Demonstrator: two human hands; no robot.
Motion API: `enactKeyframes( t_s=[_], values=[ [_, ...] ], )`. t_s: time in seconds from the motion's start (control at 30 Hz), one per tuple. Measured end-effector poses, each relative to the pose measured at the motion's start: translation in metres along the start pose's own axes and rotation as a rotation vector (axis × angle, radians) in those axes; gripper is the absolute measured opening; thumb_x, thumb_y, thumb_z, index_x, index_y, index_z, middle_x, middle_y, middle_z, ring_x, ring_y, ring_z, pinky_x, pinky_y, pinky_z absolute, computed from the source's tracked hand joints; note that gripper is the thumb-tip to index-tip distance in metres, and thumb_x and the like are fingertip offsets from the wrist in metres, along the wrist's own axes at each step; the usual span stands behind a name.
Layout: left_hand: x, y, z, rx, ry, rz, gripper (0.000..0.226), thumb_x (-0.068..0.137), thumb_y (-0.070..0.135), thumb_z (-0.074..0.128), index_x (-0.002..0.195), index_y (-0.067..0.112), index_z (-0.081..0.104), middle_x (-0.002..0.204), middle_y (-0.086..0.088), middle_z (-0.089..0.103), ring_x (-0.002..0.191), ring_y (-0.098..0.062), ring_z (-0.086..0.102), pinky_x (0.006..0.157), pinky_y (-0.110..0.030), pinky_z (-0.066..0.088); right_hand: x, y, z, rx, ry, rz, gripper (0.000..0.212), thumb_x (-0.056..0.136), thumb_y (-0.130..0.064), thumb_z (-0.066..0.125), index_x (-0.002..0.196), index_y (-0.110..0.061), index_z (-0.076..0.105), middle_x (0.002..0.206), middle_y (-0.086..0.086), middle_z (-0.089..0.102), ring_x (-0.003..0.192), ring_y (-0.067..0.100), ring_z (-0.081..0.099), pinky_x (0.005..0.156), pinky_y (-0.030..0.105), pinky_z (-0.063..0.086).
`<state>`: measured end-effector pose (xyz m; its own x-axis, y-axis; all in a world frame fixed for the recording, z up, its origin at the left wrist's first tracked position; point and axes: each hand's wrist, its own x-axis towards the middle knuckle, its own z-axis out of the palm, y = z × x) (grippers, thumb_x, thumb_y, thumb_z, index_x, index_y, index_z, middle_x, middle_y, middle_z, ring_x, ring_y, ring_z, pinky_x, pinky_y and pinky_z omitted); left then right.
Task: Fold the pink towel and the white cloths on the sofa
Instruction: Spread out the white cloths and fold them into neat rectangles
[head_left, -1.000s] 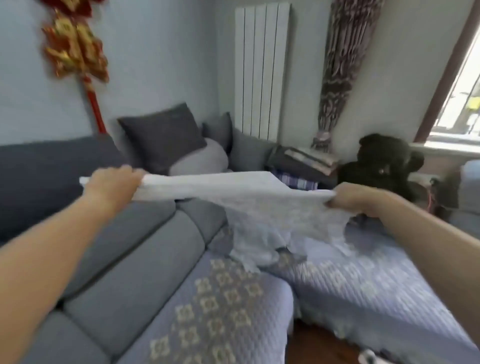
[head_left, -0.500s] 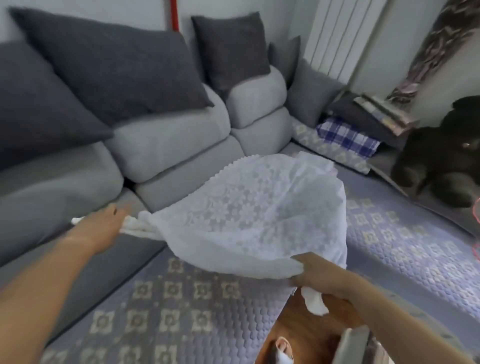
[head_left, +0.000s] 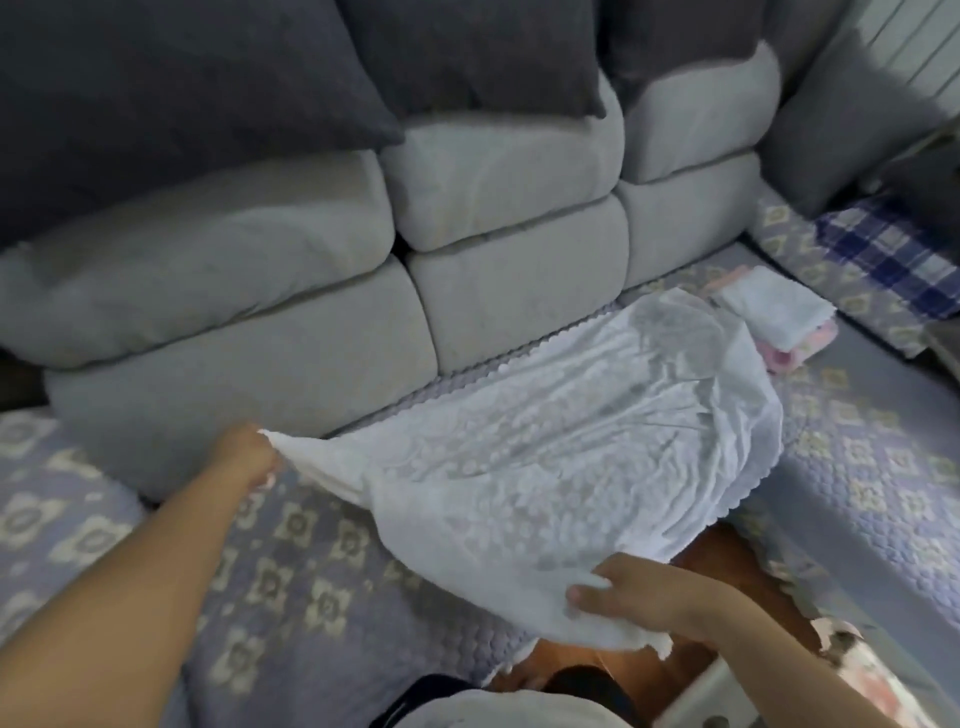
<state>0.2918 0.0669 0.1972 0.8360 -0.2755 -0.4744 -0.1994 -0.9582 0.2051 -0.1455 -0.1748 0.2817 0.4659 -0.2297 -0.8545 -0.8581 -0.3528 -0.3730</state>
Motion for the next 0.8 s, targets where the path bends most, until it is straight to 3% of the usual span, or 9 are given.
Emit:
enactKeyframes(
  t_s=[0.13,0.23,0.37,0.43,0.53,0.57,0.6,0.7,0.8],
  values=[
    [-0.026,-0.019,0.019,-0.229,0.078,-0.068,0.032,0.1,0.008,0.047,0.123,-0.007,0.065,0.133,-0.028,0.06,0.122,-0.041,0.058,0.1,-0.038,0.046,-0.001,0.01,0.023,0.001,-0.063,-0.021,0.038,0.09,-0.056,0.061,0.093,-0.02,0.076,0.085,-0.01,0.072,0.081,0.011,0.065,0.077,0.021,0.048],
    [-0.047,-0.028,0.026,-0.502,0.102,-0.1,0.035,0.099,0.014,0.051,0.129,0.002,0.063,0.13,-0.022,0.063,0.115,-0.039,0.062,0.097,-0.042,0.052,0.003,0.027,0.043,0.061,0.047,0.023,0.026,0.095,-0.039,0.061,0.095,-0.017,0.074,0.088,-0.002,0.073,0.079,0.012,0.065,0.071,0.021,0.044],
    [-0.058,-0.021,0.016,-0.924,0.054,-0.129,0.035,0.098,0.004,0.053,0.131,0.008,0.062,0.125,-0.02,0.063,0.094,-0.033,0.063,0.085,-0.046,0.059,-0.014,0.035,0.073,0.16,0.048,0.073,0.014,0.098,-0.034,0.06,0.106,-0.029,0.07,0.101,-0.01,0.072,0.089,0.004,0.065,0.07,0.017,0.044],
    [-0.048,-0.003,-0.01,-1.159,0.015,-0.095,0.037,0.098,-0.001,0.048,0.131,0.01,0.06,0.126,-0.02,0.062,0.092,-0.03,0.064,0.071,-0.041,0.061,-0.032,0.025,0.086,0.253,0.208,0.042,0.012,0.099,-0.032,0.06,0.101,-0.029,0.071,0.1,-0.008,0.075,0.086,0.003,0.069,0.065,0.014,0.046],
    [-0.025,0.028,-0.084,-1.467,0.052,0.078,0.036,0.097,0.003,0.05,0.13,0.016,0.059,0.116,-0.015,0.064,0.09,-0.023,0.065,0.068,-0.037,0.058,-0.073,0.001,0.104,0.609,0.649,-0.071,0.015,0.095,-0.035,0.069,0.091,-0.021,0.075,0.083,-0.004,0.075,0.073,0.01,0.07,0.062,0.019,0.048],
    [-0.018,0.032,-0.111,-1.565,0.126,0.12,0.034,0.096,0.006,0.051,0.126,0.019,0.061,0.108,-0.009,0.065,0.089,-0.02,0.064,0.066,-0.034,0.057,-0.092,-0.014,0.112,0.693,0.645,-0.099,0.021,0.088,-0.043,0.075,0.088,-0.022,0.074,0.082,-0.002,0.075,0.071,0.015,0.069,0.062,0.022,0.047],
    [-0.011,0.03,-0.133,-1.616,0.192,0.155,0.03,0.096,0.009,0.052,0.119,0.024,0.062,0.102,-0.002,0.065,0.086,-0.017,0.064,0.065,-0.03,0.055,-0.107,-0.028,0.124,0.673,0.512,-0.102,0.032,0.08,-0.052,0.079,0.09,-0.022,0.072,0.084,0.0,0.073,0.073,0.019,0.068,0.062,0.021,0.045],
    [0.004,-0.004,-0.17,-1.468,0.282,0.258,0.025,0.091,0.013,0.056,0.108,0.03,0.061,0.099,0.006,0.062,0.08,-0.009,0.06,0.068,-0.022,0.05,-0.113,-0.072,0.185,0.146,0.028,0.087,0.048,0.075,-0.068,0.074,0.096,-0.024,0.067,0.097,-0.001,0.068,0.088,0.017,0.061,0.065,0.017,0.04],
    [0.029,-0.075,-0.18,-1.205,0.237,0.274,0.03,0.09,0.012,0.055,0.113,0.031,0.058,0.092,0.008,0.058,0.069,-0.003,0.052,0.06,-0.014,0.044,-0.079,-0.109,0.267,0.017,-0.09,0.106,0.049,0.083,-0.061,0.07,0.099,-0.015,0.068,0.11,0.009,0.065,0.096,0.016,0.058,0.081,0.025,0.041]
  ],
)
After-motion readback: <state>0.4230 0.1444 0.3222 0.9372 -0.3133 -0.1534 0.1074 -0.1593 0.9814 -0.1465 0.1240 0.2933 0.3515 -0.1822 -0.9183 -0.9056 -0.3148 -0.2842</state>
